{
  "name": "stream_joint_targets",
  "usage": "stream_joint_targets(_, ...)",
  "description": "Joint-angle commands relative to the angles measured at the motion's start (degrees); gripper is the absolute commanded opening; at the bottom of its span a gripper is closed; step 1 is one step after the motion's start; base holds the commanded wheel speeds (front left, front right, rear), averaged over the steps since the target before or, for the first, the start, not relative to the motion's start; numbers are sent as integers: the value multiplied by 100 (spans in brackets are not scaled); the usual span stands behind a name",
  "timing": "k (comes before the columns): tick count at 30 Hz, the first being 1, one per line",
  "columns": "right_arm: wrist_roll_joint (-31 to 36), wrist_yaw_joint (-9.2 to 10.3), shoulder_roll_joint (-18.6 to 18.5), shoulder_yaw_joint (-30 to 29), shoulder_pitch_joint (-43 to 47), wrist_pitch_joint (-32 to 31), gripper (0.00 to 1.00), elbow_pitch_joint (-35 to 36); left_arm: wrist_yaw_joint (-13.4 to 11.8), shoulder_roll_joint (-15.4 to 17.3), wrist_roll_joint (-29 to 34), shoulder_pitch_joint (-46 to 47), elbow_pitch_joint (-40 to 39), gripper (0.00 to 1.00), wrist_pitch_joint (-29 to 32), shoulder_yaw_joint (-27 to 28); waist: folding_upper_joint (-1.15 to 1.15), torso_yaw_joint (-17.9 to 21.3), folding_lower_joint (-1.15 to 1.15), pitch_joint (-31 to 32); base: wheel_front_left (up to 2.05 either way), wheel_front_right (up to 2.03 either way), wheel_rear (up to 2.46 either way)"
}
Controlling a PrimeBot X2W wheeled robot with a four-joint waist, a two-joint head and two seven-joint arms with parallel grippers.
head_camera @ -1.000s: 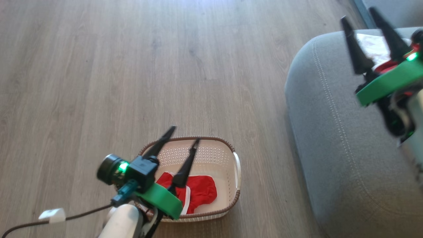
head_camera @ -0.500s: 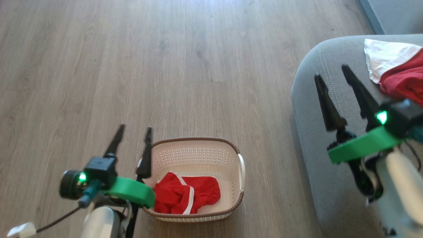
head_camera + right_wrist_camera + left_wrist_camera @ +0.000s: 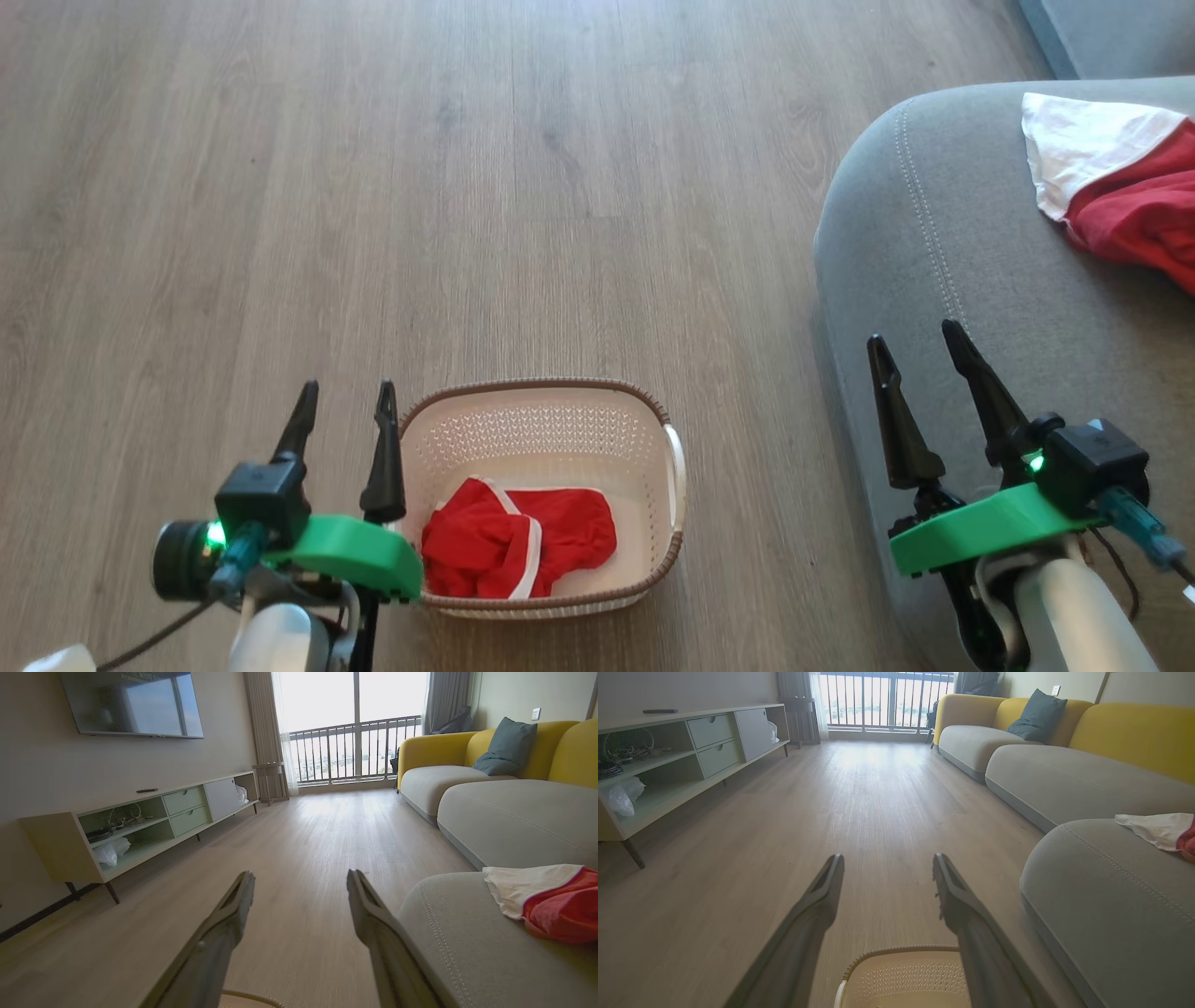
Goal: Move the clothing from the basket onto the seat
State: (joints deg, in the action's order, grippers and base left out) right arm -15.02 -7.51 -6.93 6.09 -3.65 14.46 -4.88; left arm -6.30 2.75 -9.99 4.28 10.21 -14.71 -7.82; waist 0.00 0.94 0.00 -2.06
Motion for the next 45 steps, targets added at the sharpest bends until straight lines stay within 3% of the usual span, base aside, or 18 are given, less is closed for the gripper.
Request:
stream_joint_targets(1, 96, 2, 23, 87, -108, 53, 100, 194, -38, 13, 0, 107, -139, 100, -29, 114, 0, 18, 0, -21, 0, 0, 0)
stream_joint_targets(45, 133, 2, 171, -22, -29, 53, 100, 14, 23, 13, 91, 26, 96, 100, -29, -121, 0, 52, 0, 32, 0, 0, 0)
